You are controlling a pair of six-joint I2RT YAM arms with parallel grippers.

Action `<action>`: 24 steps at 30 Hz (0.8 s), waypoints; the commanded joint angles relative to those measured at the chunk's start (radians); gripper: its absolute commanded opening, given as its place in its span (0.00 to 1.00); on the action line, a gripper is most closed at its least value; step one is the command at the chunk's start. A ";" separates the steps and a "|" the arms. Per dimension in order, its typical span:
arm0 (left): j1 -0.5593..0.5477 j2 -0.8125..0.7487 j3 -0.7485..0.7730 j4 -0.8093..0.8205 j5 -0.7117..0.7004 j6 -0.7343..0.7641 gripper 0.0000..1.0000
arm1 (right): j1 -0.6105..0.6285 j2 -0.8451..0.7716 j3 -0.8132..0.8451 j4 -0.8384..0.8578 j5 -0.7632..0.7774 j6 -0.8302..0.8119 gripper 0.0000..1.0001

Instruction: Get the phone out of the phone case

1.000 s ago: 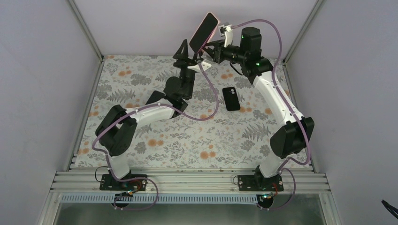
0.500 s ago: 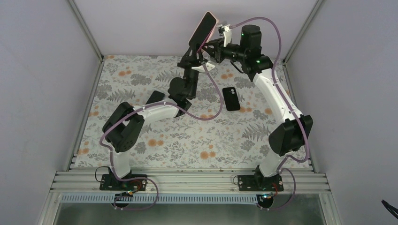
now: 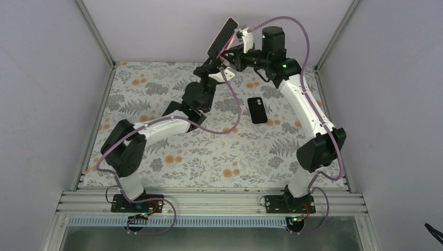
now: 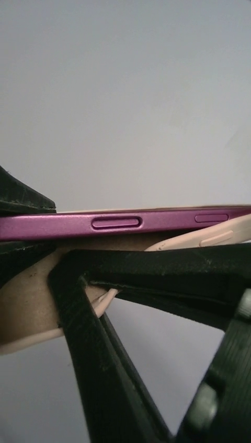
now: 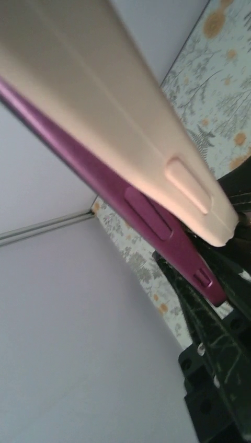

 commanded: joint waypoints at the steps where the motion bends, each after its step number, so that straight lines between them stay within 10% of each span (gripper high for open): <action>1: 0.048 -0.226 0.006 -0.263 0.065 -0.178 0.02 | -0.021 0.084 0.103 -0.278 0.365 -0.187 0.03; 6: 0.061 -0.366 0.038 -0.716 0.196 -0.221 0.02 | -0.113 0.106 0.117 -0.316 0.637 -0.329 0.03; 12: 0.119 -0.523 -0.046 -0.946 0.133 -0.067 0.02 | -0.248 0.068 0.055 -0.407 0.538 -0.448 0.03; 24: 0.577 -0.734 -0.613 -0.634 -0.067 0.281 0.02 | -0.564 0.075 -0.287 -0.574 0.227 -0.626 0.04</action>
